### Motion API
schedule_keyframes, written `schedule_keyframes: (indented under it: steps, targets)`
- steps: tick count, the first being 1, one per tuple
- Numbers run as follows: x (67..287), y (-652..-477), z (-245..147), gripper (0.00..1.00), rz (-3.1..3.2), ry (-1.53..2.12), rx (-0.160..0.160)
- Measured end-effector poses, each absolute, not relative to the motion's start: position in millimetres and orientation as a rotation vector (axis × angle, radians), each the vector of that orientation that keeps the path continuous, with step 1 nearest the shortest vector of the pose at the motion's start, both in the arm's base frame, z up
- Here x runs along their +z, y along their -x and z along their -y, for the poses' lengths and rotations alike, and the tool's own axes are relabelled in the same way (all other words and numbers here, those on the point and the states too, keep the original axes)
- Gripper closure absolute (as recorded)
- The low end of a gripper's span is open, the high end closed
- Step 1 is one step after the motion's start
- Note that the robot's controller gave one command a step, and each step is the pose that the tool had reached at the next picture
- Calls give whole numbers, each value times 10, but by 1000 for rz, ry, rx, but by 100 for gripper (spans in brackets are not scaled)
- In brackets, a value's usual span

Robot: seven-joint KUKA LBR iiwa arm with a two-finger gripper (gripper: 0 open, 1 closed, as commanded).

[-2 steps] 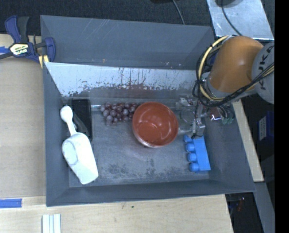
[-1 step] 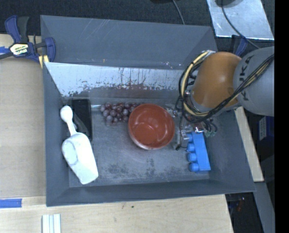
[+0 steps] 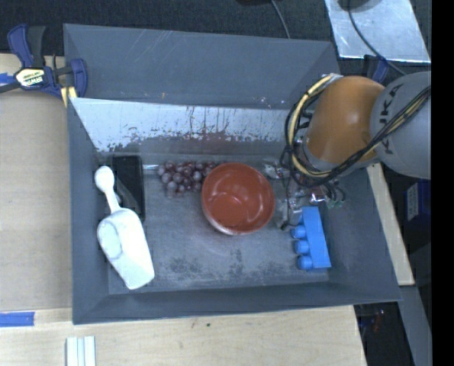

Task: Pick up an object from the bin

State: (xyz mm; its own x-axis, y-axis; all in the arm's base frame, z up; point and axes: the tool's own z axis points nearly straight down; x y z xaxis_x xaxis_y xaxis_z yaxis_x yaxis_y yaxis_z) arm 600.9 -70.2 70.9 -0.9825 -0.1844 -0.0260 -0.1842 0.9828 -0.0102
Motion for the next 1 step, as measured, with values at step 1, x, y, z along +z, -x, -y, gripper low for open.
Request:
schedule_keyframes:
  steps: [1]
  targets:
    - [2225, -5928, 718, 100, -3104, 280, -7]
